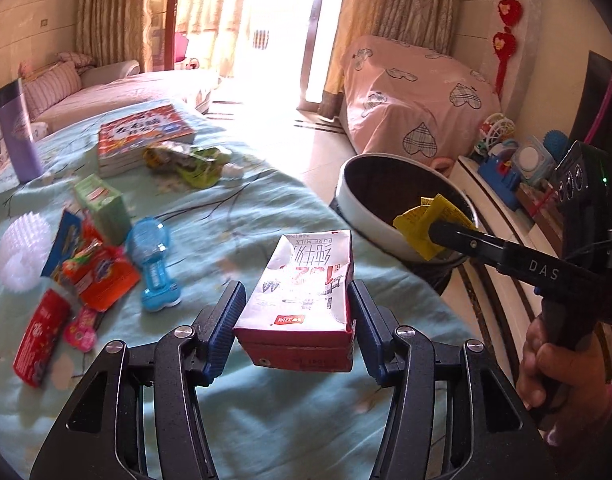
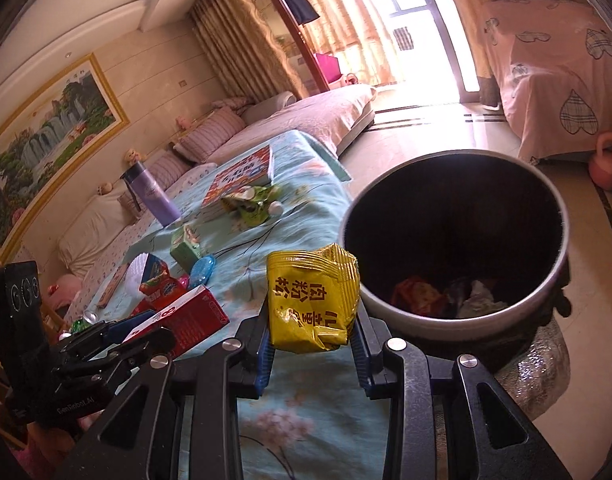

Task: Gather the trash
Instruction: 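Carry carton and yellow packet over the bin and open both grippers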

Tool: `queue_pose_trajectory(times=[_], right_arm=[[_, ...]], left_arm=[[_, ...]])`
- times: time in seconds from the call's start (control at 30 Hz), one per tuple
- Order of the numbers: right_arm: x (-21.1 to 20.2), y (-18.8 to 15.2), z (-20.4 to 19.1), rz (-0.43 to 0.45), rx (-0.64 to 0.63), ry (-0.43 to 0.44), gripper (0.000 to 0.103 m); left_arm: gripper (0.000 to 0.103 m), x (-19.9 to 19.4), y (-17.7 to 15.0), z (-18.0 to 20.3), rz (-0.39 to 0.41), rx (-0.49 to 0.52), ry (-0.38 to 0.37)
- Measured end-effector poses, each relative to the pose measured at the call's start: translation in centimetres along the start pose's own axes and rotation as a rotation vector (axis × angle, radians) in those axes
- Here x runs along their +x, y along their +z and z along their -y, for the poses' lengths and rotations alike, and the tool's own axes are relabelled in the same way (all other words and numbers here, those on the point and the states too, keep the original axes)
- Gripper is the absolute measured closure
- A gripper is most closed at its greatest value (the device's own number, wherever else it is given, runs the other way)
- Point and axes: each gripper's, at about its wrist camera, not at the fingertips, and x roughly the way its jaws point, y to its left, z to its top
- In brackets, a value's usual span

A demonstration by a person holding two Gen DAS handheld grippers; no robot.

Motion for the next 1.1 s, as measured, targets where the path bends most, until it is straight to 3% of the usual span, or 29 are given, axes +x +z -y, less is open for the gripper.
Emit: queue_pose_trajectory(times=[0.63, 1.1], right_arm=[[-1.3, 2.1, 6.2, 0.023, 0.048, -0.094, 0.070], [-0.1, 4.3, 9.1, -0.008, 0.036, -0.143, 0.069]], left_arm=[[0.050, 4.7, 4.9, 7.1, 0.011, 0.094, -0.062], [0.050, 9.3, 7.2, 8.6, -0.048, 0.105, -0.066]])
